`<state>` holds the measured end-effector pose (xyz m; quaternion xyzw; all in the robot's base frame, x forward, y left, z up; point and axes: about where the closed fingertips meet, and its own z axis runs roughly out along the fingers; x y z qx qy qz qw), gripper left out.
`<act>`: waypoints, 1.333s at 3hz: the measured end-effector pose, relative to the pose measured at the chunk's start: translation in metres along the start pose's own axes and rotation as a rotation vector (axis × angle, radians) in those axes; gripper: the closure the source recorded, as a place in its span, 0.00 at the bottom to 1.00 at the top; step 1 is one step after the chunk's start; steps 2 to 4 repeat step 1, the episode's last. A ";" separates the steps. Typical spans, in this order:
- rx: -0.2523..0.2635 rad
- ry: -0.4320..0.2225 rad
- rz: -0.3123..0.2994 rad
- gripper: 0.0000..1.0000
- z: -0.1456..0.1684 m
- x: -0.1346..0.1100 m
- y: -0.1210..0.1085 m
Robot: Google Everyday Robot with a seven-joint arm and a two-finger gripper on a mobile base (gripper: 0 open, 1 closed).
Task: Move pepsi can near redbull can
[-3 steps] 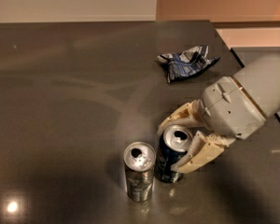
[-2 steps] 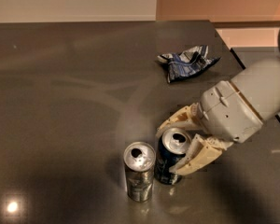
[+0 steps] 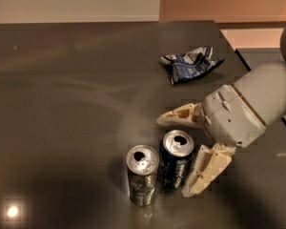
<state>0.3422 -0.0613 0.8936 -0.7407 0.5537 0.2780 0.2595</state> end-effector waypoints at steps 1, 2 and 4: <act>0.000 0.000 0.000 0.00 0.000 0.000 0.000; 0.000 0.000 0.000 0.00 0.000 0.000 0.000; 0.000 0.000 0.000 0.00 0.000 0.000 0.000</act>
Offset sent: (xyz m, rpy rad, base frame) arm 0.0000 0.0000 0.0000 0.0000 0.0000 0.0000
